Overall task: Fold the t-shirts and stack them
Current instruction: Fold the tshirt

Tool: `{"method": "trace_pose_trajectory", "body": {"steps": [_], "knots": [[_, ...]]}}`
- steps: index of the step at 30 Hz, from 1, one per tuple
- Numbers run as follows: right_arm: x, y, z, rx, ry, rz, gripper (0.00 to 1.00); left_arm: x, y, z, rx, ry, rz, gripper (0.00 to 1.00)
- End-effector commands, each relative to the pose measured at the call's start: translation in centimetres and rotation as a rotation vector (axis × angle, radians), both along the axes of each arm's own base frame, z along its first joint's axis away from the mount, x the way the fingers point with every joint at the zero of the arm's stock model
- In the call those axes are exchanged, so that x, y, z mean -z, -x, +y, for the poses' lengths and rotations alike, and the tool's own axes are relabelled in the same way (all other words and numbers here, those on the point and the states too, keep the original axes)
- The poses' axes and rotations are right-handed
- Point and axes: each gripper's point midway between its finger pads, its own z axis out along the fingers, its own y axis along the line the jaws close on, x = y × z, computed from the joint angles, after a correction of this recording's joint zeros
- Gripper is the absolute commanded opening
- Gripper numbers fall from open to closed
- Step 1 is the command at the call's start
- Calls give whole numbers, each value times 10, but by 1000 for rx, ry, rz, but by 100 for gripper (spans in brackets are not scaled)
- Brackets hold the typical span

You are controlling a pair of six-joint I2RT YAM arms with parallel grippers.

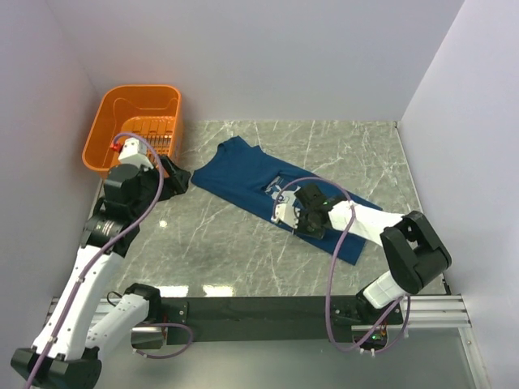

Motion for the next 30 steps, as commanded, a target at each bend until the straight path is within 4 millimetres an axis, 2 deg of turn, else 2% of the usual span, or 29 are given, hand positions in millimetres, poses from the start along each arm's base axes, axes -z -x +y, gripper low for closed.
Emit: {"method": "trace_pose_trajectory", "body": {"steps": [1, 6, 7, 9, 10, 11, 13, 15, 16, 17, 18, 19, 21, 22, 23, 24, 25, 26, 27, 29, 30], "knots": [[12, 40, 19, -115, 19, 122, 9, 0, 10, -1, -7, 54, 6, 84], [14, 72, 54, -257, 40, 171, 9, 13, 14, -5, 5, 76, 39, 84], [10, 78, 69, -298, 30, 170, 9, 17, 15, -6, 6, 85, 51, 84], [12, 88, 85, -316, 18, 206, 9, 19, 17, -7, 10, 96, 52, 84], [7, 93, 103, -354, 5, 201, 9, 23, 18, -6, 6, 95, 60, 84], [11, 97, 110, -356, 11, 218, 9, 23, 20, -5, 3, 94, 59, 84], [4, 100, 134, -385, -11, 210, 9, 28, 22, -5, 1, 95, 71, 84], [6, 108, 152, -406, -15, 233, 10, 32, 23, -7, 12, 104, 81, 84], [-1, 107, 168, -407, -45, 247, 11, 36, 23, -8, 15, 105, 90, 84], [-6, 107, 176, -402, -56, 251, 12, 37, 24, -8, 17, 106, 94, 84], [-12, 103, 181, -395, -65, 250, 13, 39, 24, -8, 16, 107, 97, 84], [-26, 96, 188, -392, -84, 235, 15, 39, 24, -8, 17, 105, 98, 84], [-45, 78, 182, -343, -128, 236, 19, 39, 24, -7, 16, 95, 97, 85], [-66, 71, 186, -338, -191, 230, 21, 40, 24, -7, 14, 91, 96, 85], [-76, 63, 182, -316, -214, 227, 22, 41, 24, -6, 13, 89, 95, 85], [-84, 43, 167, -249, -233, 229, 22, 42, 23, -6, 15, 87, 98, 85], [-102, 31, 167, -239, -277, 201, 24, 42, 22, -7, 18, 90, 93, 85], [-111, 21, 162, -217, -310, 199, 24, 44, 20, -8, 20, 92, 98, 85], [-124, -2, 153, -163, -346, 174, 24, 47, 20, -10, 22, 96, 105, 85], [-135, -27, 149, -65, -409, 162, 25, 48, 16, -13, 35, 107, 106, 85], [-151, -54, 156, -2, -469, 94, 25, 50, 16, -14, 38, 111, 110, 85]]}}
